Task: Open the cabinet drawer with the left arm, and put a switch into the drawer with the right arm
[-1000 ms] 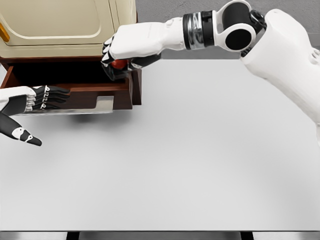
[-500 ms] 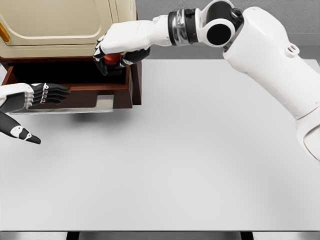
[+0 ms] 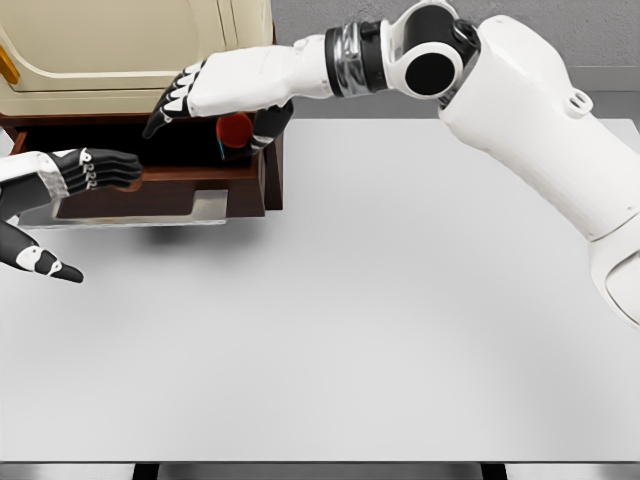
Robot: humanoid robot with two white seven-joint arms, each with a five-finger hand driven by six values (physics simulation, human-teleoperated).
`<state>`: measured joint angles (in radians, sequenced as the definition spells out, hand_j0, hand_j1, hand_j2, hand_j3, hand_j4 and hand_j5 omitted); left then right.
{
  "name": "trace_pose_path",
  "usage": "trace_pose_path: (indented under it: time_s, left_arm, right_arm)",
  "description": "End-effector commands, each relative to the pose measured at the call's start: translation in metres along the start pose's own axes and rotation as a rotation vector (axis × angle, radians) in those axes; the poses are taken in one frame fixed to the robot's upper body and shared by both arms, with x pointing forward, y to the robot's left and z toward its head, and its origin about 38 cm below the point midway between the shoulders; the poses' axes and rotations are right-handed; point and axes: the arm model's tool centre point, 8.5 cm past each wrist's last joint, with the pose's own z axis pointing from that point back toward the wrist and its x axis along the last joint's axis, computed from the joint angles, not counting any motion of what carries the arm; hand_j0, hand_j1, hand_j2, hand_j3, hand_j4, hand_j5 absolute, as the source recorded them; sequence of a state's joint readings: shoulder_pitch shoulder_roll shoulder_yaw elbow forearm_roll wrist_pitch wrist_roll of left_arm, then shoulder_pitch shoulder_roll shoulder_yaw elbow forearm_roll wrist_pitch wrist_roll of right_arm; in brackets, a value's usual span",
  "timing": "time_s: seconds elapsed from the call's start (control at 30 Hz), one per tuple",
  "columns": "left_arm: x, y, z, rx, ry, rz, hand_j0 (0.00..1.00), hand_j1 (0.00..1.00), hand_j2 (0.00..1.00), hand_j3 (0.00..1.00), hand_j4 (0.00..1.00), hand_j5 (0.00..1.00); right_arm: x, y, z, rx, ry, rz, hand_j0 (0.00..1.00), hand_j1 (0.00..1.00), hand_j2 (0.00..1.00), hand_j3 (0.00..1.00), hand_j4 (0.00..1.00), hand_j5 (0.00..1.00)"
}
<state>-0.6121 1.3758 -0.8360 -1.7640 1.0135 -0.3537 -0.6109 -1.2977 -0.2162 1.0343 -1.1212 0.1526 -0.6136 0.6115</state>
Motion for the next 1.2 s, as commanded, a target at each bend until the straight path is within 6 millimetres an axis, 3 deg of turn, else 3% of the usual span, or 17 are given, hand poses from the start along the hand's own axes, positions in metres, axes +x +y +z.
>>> trace_pose_path:
  time_s: [0.0, 0.2, 0.27, 0.37, 0.43, 0.63, 0.73, 0.87, 0.97, 1.03, 1.1, 1.17]
  left_arm:
    - [0.002, 0.001, 0.001, 0.006, -0.010, 0.005, 1.00, 1.00, 1.00, 1.00, 1.00, 1.00]
    - [0.001, 0.000, 0.001, 0.006, -0.011, 0.011, 1.00, 1.00, 1.00, 1.00, 1.00, 1.00]
    - [0.001, 0.000, 0.000, 0.007, -0.014, 0.014, 1.00, 1.00, 1.00, 1.00, 1.00, 1.00]
    - [0.002, 0.000, 0.000, 0.014, -0.039, 0.030, 1.00, 1.00, 1.00, 1.00, 1.00, 1.00]
    - [0.010, 0.000, -0.001, 0.015, -0.127, -0.027, 1.00, 1.00, 1.00, 1.00, 1.00, 1.00]
    - [0.022, -0.001, -0.011, 0.004, -0.233, -0.101, 1.00, 1.00, 1.00, 1.00, 1.00, 1.00]
    - [0.026, -0.004, -0.031, -0.032, -0.276, -0.153, 1.00, 1.00, 1.00, 1.00, 1.00, 1.00]
    - [0.034, -0.010, -0.051, -0.060, -0.363, -0.199, 1.00, 1.00, 1.00, 1.00, 1.00, 1.00]
    - [0.033, -0.011, -0.052, -0.062, -0.369, -0.197, 1.00, 1.00, 1.00, 1.00, 1.00, 1.00]
    - [0.033, -0.011, -0.053, -0.063, -0.373, -0.195, 1.00, 1.00, 1.00, 1.00, 1.00, 1.00]
    - [0.034, -0.014, -0.061, -0.069, -0.397, -0.189, 1.00, 1.00, 1.00, 1.00, 1.00, 1.00]
    - [0.036, -0.018, -0.075, -0.087, -0.435, -0.201, 1.00, 1.00, 1.00, 1.00, 1.00, 1.00]
  right_arm:
    - [-0.010, 0.006, 0.002, 0.006, 0.028, -0.032, 1.00, 1.00, 1.00, 1.00, 1.00, 1.00]
    - [-0.005, -0.004, -0.032, -0.002, -0.001, -0.050, 1.00, 1.00, 1.00, 1.00, 1.00, 1.00]
    - [0.005, -0.010, -0.032, -0.012, -0.030, -0.023, 1.00, 1.00, 1.00, 1.00, 1.00, 1.00]
    - [0.027, -0.008, 0.008, -0.007, -0.063, 0.069, 1.00, 1.00, 1.00, 1.00, 1.00, 1.00]
    - [0.037, 0.008, 0.051, 0.013, -0.050, 0.106, 1.00, 1.00, 1.00, 1.00, 1.00, 1.00]
    - [0.015, 0.079, 0.196, 0.028, 0.217, -0.009, 1.00, 1.00, 1.00, 1.00, 1.00, 1.00]
    - [0.007, 0.115, 0.247, 0.012, 0.347, -0.105, 1.00, 1.00, 1.00, 1.00, 1.00, 1.00]
    - [-0.007, 0.135, 0.268, 0.014, 0.421, -0.168, 1.00, 1.00, 1.00, 1.00, 1.00, 1.00]
    - [-0.018, 0.148, 0.281, 0.017, 0.472, -0.211, 1.00, 1.00, 1.00, 1.00, 1.00, 1.00]
    - [-0.017, 0.168, 0.281, 0.034, 0.475, -0.253, 1.00, 1.00, 1.00, 1.00, 1.00, 1.00]
    - [-0.031, 0.184, 0.298, 0.038, 0.543, -0.308, 1.00, 1.00, 1.00, 1.00, 1.00, 1.00]
    - [-0.035, 0.185, 0.292, 0.024, 0.541, -0.316, 1.00, 1.00, 1.00, 1.00, 1.00, 1.00]
